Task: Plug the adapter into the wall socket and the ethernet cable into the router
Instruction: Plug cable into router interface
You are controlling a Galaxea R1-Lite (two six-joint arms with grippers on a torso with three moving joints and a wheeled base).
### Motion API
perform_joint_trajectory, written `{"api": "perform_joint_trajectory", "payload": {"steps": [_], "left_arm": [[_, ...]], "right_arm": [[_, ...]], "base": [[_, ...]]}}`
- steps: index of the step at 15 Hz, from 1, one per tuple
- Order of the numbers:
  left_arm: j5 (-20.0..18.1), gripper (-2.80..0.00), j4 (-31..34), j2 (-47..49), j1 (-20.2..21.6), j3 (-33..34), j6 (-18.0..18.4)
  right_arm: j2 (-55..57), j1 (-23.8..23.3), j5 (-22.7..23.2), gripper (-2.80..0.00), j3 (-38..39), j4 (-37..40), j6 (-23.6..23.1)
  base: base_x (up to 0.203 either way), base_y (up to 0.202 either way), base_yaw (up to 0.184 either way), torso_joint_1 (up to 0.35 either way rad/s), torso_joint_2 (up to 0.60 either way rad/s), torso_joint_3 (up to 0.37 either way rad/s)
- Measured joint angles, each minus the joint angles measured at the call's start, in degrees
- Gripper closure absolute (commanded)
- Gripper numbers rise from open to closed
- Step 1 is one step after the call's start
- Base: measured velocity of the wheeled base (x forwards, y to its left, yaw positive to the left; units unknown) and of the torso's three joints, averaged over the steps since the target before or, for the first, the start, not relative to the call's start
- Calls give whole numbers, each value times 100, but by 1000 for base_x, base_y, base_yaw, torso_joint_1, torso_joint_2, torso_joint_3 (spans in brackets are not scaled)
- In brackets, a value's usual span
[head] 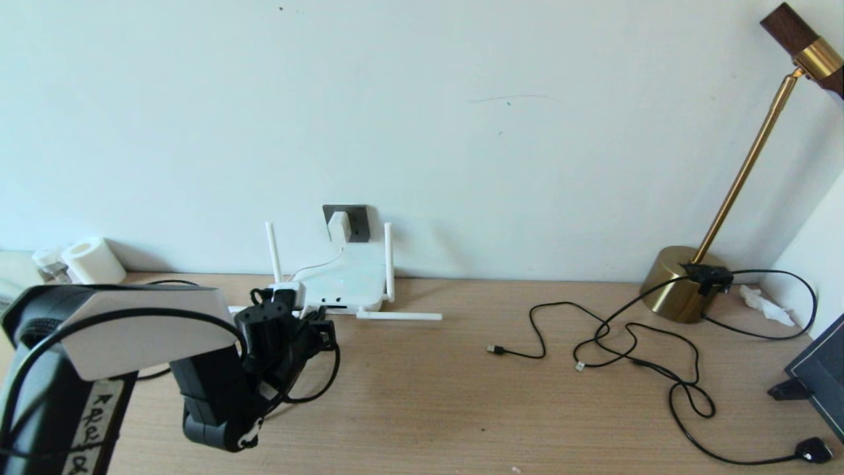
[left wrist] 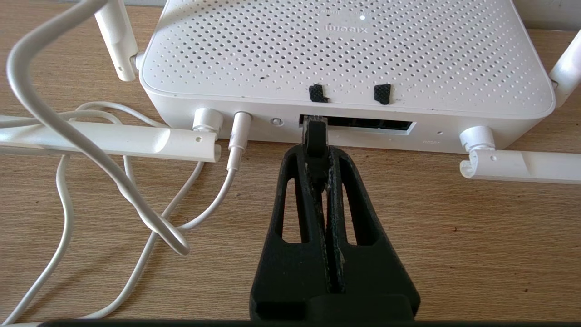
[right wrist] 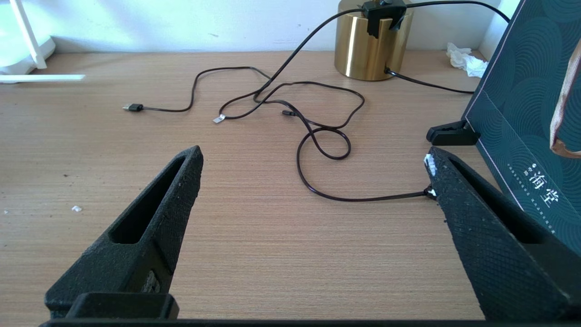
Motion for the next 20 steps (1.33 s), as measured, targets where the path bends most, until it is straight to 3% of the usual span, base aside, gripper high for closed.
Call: {"api": "perform_joint_trajectory", "payload": {"steps": [20], "left_arm": [[-5,0,-34,-66,0,109,3]], "right_arm": [[0,0,0,-280,0,0,-2]], "base": [[0,0,0,0,0,0]]}}
